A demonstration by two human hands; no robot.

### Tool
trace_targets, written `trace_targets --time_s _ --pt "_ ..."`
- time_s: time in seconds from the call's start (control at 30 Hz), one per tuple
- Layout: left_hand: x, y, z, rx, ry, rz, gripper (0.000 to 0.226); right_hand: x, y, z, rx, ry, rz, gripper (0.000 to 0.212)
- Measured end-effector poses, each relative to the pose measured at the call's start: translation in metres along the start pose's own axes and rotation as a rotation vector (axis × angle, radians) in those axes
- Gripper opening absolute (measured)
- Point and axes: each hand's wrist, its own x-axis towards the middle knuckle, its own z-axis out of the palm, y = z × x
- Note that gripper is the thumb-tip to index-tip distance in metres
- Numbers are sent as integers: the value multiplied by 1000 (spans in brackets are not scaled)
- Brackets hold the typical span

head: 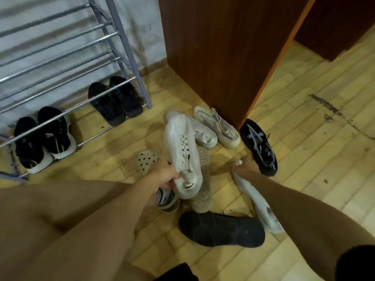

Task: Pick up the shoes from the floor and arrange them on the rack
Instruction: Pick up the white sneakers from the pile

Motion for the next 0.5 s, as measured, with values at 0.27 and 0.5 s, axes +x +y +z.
trace_targets --time_s 0.27,0.5 --pt "-30 19 62 349 -184 125 42 -36 101 9 91 76 425 73" --pt "-34 7 75 500 -232 119 34 -28 157 13 87 -118 389 93"
